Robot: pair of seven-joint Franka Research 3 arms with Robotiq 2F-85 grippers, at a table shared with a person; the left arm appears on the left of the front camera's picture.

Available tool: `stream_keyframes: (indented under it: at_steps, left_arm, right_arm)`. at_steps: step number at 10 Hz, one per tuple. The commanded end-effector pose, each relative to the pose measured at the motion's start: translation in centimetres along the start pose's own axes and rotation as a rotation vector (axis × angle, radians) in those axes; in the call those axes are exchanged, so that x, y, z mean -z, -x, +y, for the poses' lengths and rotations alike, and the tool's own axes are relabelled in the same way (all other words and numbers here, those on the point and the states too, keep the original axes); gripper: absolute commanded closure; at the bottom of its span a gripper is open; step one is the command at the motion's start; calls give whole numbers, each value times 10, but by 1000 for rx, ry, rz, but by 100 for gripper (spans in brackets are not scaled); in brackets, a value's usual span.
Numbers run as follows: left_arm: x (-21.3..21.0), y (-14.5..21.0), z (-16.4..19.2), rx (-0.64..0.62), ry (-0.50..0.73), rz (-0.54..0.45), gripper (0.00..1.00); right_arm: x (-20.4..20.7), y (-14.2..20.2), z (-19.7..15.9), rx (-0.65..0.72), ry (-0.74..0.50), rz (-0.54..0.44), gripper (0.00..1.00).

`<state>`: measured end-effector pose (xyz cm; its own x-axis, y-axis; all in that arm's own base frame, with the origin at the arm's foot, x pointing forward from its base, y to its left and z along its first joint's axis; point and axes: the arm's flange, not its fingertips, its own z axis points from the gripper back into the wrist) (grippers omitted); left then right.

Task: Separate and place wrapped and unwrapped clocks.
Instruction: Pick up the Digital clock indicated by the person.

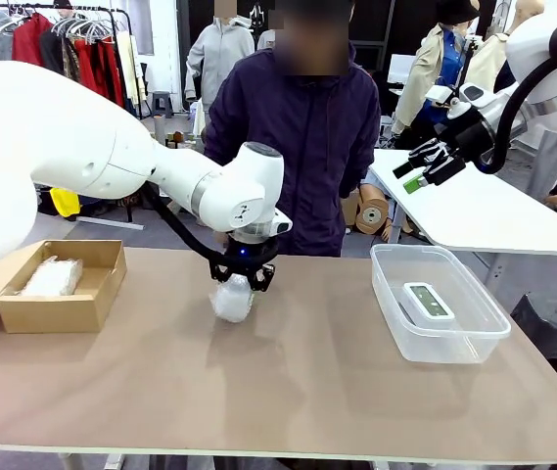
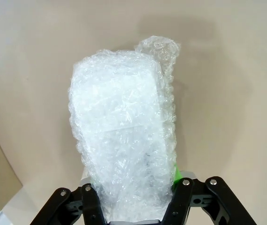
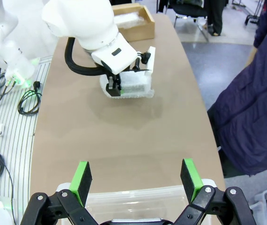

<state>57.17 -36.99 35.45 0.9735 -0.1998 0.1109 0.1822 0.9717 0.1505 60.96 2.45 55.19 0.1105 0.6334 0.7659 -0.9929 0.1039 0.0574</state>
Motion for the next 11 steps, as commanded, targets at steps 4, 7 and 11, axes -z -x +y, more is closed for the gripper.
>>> stream_keyframes:
  at_steps: [4, 7, 11]
  left_arm:
    - [-93, -1, 20, 100, 66, -50, 100]
    - [-170, -14, 33, 137, 102, -152, 100]
    - [-258, -19, 36, 120, 71, -242, 100]
  right_arm:
    - [0, -2, 3, -5, 0, 1, 0]
    - [0, -2, 3, -5, 0, 1, 0]
    - [0, -2, 3, -5, 0, 1, 0]
